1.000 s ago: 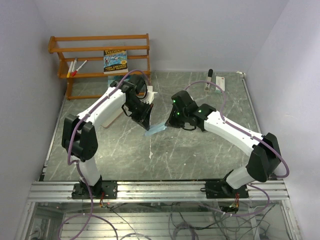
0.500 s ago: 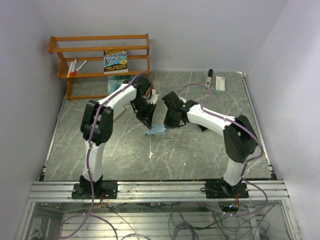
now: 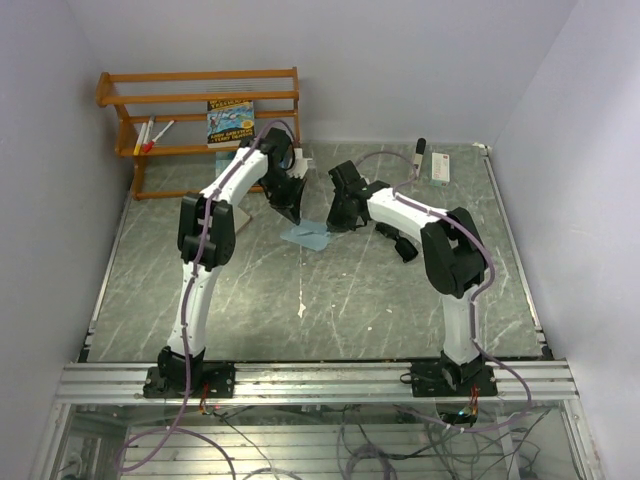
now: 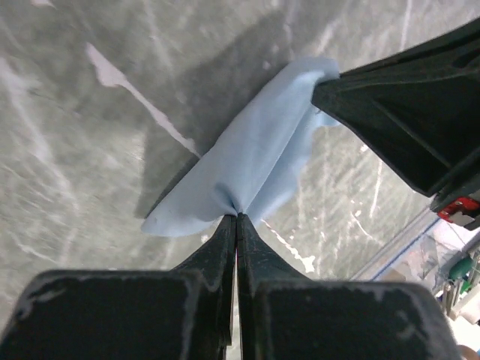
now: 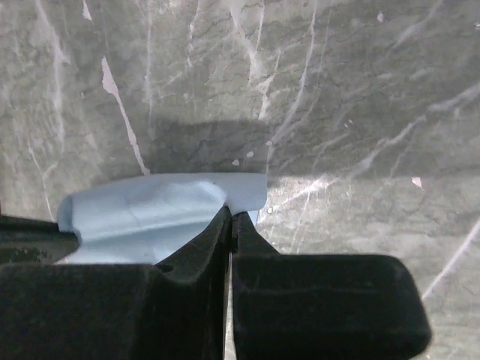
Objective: Organize the sunglasses
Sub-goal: Fold the glasses cleaning cloth at the center of the board.
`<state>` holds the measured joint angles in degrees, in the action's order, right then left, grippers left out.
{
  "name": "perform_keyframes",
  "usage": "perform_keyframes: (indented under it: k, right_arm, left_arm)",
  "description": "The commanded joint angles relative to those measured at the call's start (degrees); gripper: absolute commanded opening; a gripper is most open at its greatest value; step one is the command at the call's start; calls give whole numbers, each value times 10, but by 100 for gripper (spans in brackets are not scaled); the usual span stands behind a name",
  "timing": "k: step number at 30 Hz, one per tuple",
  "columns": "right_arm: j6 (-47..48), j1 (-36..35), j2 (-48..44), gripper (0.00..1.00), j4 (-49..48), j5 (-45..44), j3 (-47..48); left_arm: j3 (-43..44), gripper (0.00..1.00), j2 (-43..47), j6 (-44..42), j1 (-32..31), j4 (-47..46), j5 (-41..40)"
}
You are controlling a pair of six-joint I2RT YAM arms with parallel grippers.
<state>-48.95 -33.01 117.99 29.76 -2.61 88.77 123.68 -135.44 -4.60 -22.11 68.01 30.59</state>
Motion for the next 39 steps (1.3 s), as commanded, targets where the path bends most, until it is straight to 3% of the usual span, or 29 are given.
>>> perform_keyframes:
  k: [1, 15, 30, 39]
  right_arm:
    - [24, 9, 30, 0, -8, 23, 15]
    - [34, -9, 15, 0, -17, 55, -1]
    - [23, -20, 13, 0, 9, 6, -36]
    - [30, -19, 15, 0, -4, 25, -49]
  left_arm:
    - [29, 7, -46, -14, 14, 14, -21]
    - [27, 7, -32, -33, 28, -5, -60]
    - [0, 7, -37, -46, 29, 3, -60]
    - [-16, 7, -30, -52, 29, -3, -83]
